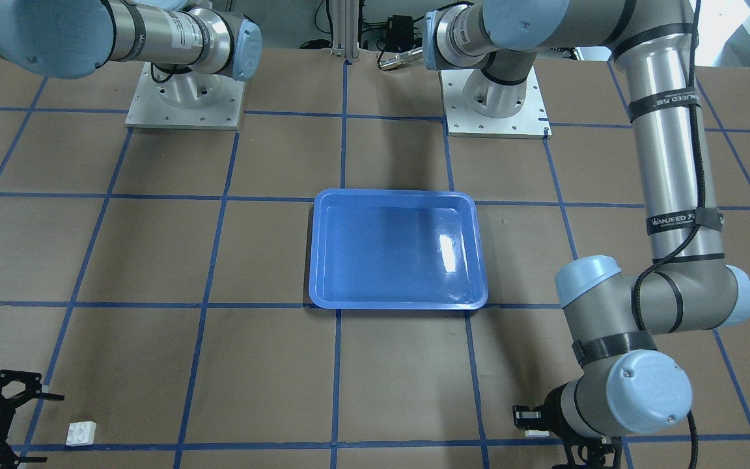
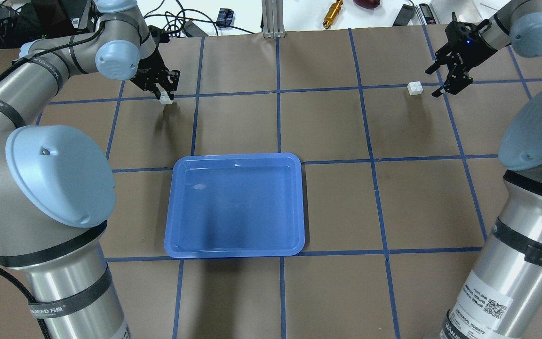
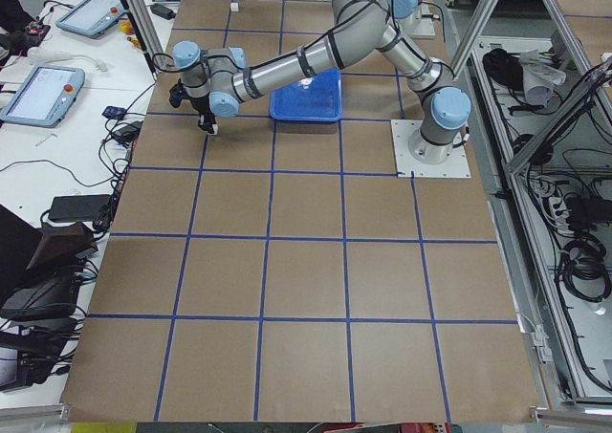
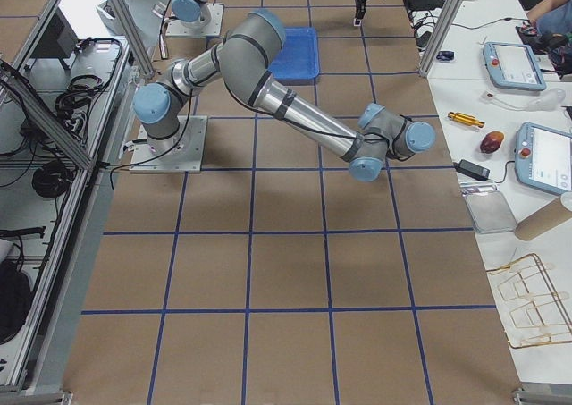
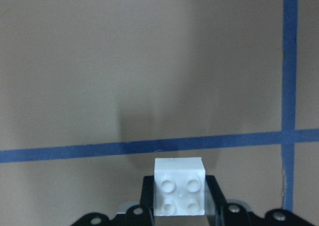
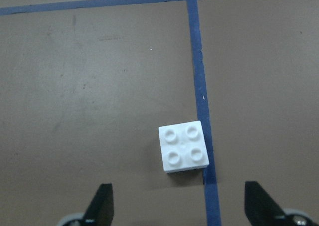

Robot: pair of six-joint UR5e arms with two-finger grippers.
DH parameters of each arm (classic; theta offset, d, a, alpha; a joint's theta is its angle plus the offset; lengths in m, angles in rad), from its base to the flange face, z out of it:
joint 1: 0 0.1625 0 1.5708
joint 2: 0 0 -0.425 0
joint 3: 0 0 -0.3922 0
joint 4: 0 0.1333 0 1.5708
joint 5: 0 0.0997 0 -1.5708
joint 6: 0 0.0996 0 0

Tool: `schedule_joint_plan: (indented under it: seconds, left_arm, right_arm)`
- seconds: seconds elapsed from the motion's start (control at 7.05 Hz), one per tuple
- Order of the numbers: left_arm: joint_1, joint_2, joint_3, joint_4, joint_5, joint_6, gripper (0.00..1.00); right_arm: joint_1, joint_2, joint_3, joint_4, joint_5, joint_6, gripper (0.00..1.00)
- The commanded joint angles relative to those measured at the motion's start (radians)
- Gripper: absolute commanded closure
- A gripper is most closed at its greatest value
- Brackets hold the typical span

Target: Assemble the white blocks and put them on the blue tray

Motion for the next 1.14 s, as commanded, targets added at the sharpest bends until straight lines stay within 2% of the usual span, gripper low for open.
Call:
schedule_joint_plan:
  seconds: [0.0,0.43,0.71,0.85,0.99]
  left_arm:
    - [-0.001,0.012,-0.006,-0.002,0.0,-0.003,1.0]
    - [-0.012,0.074,-0.073,-0.013,0.0,-0.018,1.0]
    - [-0.029,0.125,-0.158,-0.009,0.001,-0.048,1.0]
    - [-0.053,0.16,-0.199,-0.007,0.004,-0.083,1.0]
    - [-0.067,0.189,-0.23,-0.008,0.003,-0.094,1.0]
  right_arm:
    - [0.003,0.014,-0.001,0.0,0.004,-0.07,0.07]
    - [0.024,0.019,-0.001,-0.006,0.014,-0.083,0.08]
    - [0.024,0.024,-0.001,-0.013,0.014,-0.13,0.15]
    - [0.024,0.033,-0.001,-0.013,0.014,-0.133,0.15]
    - [0.024,0.033,-0.001,-0.012,0.014,-0.133,0.21]
